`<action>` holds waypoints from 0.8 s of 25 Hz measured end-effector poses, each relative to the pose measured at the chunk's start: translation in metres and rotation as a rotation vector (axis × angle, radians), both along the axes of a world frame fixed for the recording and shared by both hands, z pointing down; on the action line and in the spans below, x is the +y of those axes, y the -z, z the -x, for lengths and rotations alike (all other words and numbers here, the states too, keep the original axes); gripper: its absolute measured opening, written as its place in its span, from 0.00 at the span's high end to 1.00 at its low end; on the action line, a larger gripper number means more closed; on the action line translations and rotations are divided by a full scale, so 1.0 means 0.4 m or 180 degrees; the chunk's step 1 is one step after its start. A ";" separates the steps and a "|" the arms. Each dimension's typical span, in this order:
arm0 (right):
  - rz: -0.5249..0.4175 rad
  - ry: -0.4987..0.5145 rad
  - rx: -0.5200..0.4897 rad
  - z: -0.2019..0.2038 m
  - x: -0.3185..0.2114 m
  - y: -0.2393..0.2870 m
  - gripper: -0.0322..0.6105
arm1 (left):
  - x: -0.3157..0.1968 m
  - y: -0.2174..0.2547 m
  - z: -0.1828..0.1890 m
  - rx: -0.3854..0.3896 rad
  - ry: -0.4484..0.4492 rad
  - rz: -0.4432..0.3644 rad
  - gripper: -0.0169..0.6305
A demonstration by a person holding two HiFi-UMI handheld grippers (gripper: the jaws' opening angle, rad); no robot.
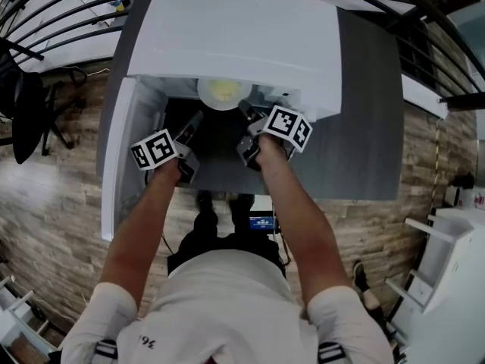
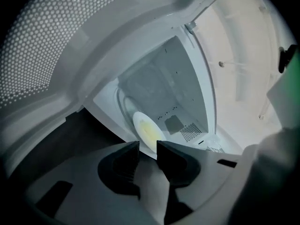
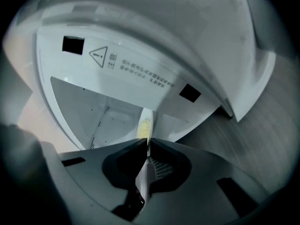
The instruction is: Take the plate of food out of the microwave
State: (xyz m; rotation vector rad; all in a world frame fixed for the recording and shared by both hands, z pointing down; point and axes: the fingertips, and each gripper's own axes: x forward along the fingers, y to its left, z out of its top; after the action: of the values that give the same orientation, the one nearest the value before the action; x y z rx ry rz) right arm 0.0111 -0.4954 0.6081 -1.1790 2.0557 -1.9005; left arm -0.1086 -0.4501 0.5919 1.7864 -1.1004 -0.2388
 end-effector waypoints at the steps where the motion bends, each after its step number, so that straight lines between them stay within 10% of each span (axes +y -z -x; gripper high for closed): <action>1: 0.0008 0.0010 -0.0015 -0.007 0.003 0.000 0.92 | -0.009 -0.002 0.002 0.0018 0.0017 0.0009 0.82; 20: 0.0127 0.0362 -0.0253 -0.070 0.065 -0.013 0.92 | -0.088 -0.047 -0.041 0.0528 -0.0032 0.0115 0.82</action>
State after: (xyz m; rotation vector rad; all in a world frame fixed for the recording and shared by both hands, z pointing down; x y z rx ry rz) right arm 0.0392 -0.4695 0.6134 -0.9969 2.0942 -2.0125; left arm -0.0922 -0.4854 0.6107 1.7072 -0.9717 -0.3524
